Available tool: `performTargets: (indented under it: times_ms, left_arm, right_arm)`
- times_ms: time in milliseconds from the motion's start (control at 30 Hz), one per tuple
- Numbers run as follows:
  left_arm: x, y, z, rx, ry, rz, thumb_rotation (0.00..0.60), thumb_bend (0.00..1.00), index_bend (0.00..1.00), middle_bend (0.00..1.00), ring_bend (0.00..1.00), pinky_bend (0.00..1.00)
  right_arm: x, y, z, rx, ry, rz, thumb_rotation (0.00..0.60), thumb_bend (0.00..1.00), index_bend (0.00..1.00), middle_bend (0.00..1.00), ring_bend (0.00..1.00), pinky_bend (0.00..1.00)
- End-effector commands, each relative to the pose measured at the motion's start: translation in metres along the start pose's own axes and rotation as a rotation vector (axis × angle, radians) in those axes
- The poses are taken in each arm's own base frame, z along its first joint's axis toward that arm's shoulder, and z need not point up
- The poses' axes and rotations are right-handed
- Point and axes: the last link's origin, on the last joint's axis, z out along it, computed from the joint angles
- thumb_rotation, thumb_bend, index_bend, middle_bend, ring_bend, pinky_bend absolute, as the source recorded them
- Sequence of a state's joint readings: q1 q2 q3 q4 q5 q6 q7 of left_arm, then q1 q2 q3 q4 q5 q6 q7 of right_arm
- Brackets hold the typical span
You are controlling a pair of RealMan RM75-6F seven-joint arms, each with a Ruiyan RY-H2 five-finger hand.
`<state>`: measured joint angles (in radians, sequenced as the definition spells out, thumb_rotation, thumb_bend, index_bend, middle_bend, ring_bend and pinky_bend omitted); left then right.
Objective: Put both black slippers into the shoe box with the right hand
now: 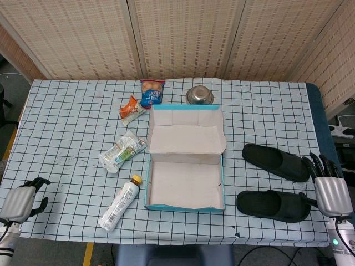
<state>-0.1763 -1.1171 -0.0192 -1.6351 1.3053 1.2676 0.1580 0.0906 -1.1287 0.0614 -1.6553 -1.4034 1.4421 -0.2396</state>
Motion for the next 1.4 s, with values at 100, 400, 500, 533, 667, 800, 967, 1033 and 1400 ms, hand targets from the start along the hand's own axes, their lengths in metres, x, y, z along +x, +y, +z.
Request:
performTargets:
  times_ms: [100,400,500,533,667,800,967,1033,1400]
  left_arm:
    - [-0.001,-0.001,0.0,0.004,-0.003,0.002,0.6,0.44,0.3,0.25,0.29,0.46]
    - [0.0,-0.002,0.001,0.009,-0.006,-0.009,0.6,0.44,0.29,0.25,0.29,0.46]
    - [0.0,-0.004,0.001,0.018,-0.007,-0.011,0.6,0.44,0.29,0.25,0.29,0.46]
    - [0.002,-0.004,0.0,0.02,-0.002,-0.015,0.6,0.44,0.29,0.25,0.29,0.46]
    - [0.005,-0.004,-0.003,0.013,0.017,-0.023,0.6,0.44,0.3,0.25,0.29,0.46]
    - [0.006,-0.004,-0.005,0.011,0.019,-0.033,0.6,0.44,0.3,0.25,0.29,0.46]
    - [0.008,-0.005,-0.004,0.011,0.03,-0.039,0.6,0.44,0.3,0.25,0.29,0.46]
    - [0.008,-0.006,-0.004,0.014,0.029,-0.041,0.6,0.44,0.3,0.25,0.29,0.46]
    - [0.008,-0.006,-0.005,0.01,0.024,-0.038,0.6,0.44,0.3,0.25,0.29,0.46]
  right_arm:
    - [-0.001,-0.001,-0.001,-0.005,-0.013,-0.001,0.6,0.06,0.1,0.04,0.0,0.1]
    - [0.002,-0.005,-0.013,0.042,-0.104,0.086,0.6,0.06,0.1,0.03,0.0,0.1]
    - [0.006,-0.002,-0.024,0.064,-0.207,0.124,0.6,0.06,0.1,0.03,0.0,0.11]
    - [0.008,-0.001,-0.028,0.076,-0.243,0.131,0.6,0.06,0.1,0.03,0.0,0.12]
    - [0.009,0.004,-0.043,0.098,-0.266,0.075,0.6,0.06,0.1,0.03,0.0,0.14]
    - [0.0,0.007,-0.052,0.094,-0.32,0.021,0.6,0.06,0.04,0.03,0.0,0.14]
    - [-0.017,0.011,-0.048,0.078,-0.406,-0.061,0.6,0.05,0.01,0.03,0.0,0.18]
    - [-0.025,0.009,-0.044,0.074,-0.431,-0.075,0.6,0.05,0.0,0.03,0.0,0.18]
    - [-0.047,0.002,-0.017,0.074,-0.439,-0.06,0.6,0.02,0.0,0.03,0.0,0.17]
